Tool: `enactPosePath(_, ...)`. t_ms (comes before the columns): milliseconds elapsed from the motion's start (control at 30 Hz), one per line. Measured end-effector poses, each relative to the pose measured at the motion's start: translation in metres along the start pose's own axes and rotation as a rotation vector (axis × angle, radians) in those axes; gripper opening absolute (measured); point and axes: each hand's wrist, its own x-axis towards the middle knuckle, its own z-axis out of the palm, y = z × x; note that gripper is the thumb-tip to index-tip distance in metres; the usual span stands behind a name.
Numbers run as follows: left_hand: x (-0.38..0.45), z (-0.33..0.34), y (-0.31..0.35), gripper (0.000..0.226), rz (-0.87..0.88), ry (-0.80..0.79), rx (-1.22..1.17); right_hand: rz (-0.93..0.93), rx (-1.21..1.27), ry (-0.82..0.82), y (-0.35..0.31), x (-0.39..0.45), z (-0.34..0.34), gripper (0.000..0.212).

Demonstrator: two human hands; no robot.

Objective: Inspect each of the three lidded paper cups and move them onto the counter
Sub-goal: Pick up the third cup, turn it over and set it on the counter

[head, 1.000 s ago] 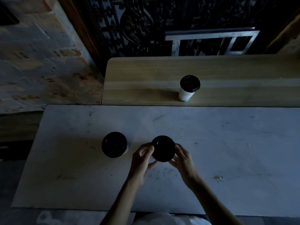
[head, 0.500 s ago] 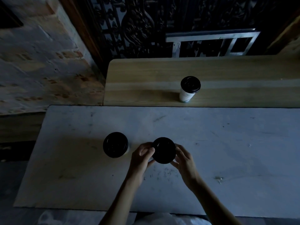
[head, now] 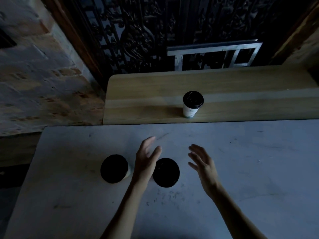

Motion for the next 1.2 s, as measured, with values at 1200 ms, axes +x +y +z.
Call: enactPosePath(1200, 0.225, 0.164, 0.022, 0.062, 0.357, -0.086, 0.572, -0.207, -0.481, -0.184, -0.023, 0.275, -0.049, 0.077)
